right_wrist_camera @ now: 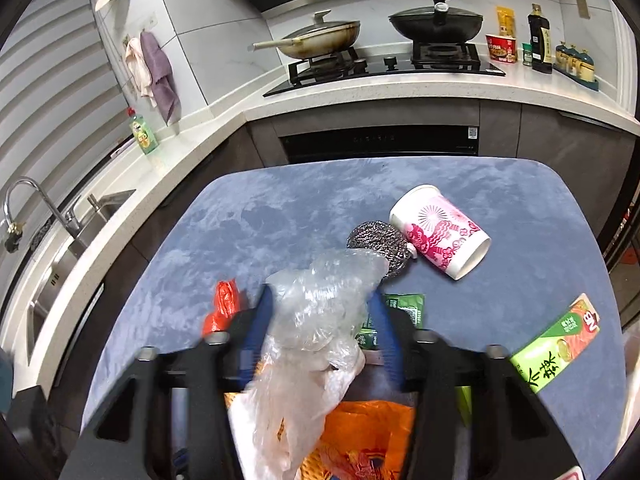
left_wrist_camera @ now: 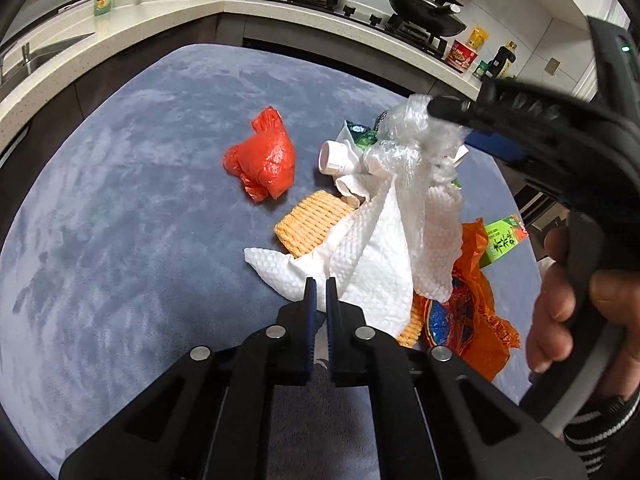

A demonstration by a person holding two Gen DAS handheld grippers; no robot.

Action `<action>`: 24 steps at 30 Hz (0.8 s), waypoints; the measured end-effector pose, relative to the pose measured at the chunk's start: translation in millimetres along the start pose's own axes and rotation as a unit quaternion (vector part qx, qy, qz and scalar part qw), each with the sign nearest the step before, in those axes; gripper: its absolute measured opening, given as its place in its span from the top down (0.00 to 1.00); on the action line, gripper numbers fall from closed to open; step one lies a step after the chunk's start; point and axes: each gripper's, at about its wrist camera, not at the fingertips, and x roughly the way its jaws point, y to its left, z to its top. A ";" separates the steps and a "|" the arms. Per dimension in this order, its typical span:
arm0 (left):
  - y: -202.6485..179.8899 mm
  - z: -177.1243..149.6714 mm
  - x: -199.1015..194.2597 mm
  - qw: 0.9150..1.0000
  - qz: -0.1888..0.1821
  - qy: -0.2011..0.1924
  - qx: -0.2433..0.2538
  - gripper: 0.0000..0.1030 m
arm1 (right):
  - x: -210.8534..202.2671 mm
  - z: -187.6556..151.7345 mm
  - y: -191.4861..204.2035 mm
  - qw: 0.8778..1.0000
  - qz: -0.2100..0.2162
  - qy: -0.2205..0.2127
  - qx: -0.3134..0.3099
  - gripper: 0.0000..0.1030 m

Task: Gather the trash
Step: 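Grasp the white tissue with the left tool while the right grasps the clear plastic bag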

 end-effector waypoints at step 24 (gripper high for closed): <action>-12.9 -6.3 7.0 1.000 -0.027 -0.006 0.000 0.54 | -134.8 13.9 -47.5 0.992 -0.025 -0.120 0.040 0.92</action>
